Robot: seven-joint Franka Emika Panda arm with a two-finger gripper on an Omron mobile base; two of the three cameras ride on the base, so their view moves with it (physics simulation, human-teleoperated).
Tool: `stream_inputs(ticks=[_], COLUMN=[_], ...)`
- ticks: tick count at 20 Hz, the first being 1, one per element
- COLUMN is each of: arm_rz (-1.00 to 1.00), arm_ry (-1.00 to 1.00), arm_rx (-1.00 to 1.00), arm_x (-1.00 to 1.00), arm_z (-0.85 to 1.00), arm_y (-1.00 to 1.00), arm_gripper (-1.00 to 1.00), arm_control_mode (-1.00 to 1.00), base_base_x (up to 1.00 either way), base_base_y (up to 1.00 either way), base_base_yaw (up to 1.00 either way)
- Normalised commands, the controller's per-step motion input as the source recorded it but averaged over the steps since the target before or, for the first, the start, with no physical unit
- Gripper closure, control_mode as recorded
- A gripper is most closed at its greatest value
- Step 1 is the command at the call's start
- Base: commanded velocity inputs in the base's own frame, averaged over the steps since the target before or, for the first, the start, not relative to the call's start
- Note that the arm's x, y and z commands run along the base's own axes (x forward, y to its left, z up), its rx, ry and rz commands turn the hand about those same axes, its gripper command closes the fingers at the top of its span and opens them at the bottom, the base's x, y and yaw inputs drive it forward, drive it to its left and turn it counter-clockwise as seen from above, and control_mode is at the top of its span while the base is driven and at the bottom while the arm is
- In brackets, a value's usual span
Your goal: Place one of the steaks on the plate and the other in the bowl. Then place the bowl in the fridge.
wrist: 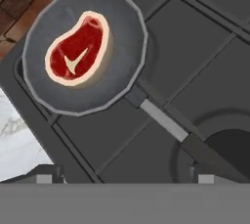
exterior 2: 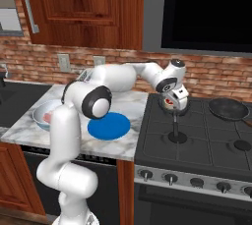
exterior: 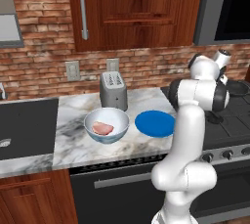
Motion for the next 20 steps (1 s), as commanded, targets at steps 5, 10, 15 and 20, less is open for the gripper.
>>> stream_inputs(ticks=[5,10,15,20], arm_rz=[0.05,0.08,0.06,0.0], arm_ry=[0.0,0.0,0.0,0.14], arm_rx=[0.0,0.0,0.0,0.0], arm_x=[0.54,0.58,0.43,0.61], arm_z=[-0.01,-0.07,-0.12,0.0], arm_y=[-0.16,-0.44,-0.33,-0.18], arm_gripper=[-1.0,-1.0,-1.0,-1.0], arm_control_mode=[-1.0,-1.0,-1.0,-1.0], base_base_x=[0.0,0.0,0.0,0.0], base_base_y=[0.0,0.0,0.0,0.0], base_base_yaw=[0.0,0.0,0.0,0.0])
